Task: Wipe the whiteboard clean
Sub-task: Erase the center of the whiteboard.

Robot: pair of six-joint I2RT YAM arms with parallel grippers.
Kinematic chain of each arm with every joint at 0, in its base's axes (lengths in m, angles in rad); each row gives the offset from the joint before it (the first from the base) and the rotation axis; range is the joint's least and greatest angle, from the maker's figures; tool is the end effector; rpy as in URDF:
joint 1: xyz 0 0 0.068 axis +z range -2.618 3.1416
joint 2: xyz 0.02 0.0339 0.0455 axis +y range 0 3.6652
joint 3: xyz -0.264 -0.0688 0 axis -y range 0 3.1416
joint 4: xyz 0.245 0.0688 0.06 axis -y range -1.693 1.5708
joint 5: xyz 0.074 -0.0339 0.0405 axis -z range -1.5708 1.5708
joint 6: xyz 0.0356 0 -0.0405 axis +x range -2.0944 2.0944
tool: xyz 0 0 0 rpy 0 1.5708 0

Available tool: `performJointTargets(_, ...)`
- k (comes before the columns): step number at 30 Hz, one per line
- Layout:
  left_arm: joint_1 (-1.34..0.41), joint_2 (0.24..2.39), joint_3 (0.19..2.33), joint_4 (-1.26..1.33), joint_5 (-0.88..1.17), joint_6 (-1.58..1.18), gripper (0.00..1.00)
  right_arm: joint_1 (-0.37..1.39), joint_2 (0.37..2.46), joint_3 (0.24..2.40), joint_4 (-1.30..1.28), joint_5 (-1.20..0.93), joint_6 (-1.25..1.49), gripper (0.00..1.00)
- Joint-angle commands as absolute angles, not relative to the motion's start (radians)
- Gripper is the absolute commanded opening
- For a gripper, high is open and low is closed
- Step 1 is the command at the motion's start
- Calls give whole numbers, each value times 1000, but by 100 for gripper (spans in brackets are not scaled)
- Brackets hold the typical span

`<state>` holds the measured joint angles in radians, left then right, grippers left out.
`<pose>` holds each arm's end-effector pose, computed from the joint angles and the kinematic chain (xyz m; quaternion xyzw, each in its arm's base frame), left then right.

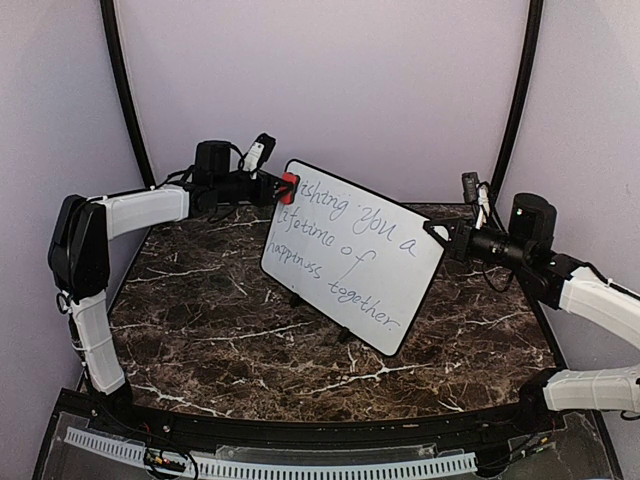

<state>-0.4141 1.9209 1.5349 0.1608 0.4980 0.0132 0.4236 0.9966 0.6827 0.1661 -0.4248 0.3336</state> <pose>0.4168 -0.2018 0.3013 0.3108 0.7082 -0.3091 0.5535 0.2068 0.1093 0.3009 -0.1708 0.7334 0.3843 0.5341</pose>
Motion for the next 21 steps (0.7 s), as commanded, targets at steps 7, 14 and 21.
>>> performJointTargets(7, -416, 1913, 1472, 167, 507, -39, 35, 440, 1012, 694, 113, -403, 239, 0)
performJointTargets(14, -416, 1908, 1449, 225, 560, -42, 34, 442, 1008, 687, 116, -399, 240, 0)
performJointTargets(21, -416, 1910, 1521, 260, 603, -39, 34, 448, 1012, 683, 123, -407, 243, 0)
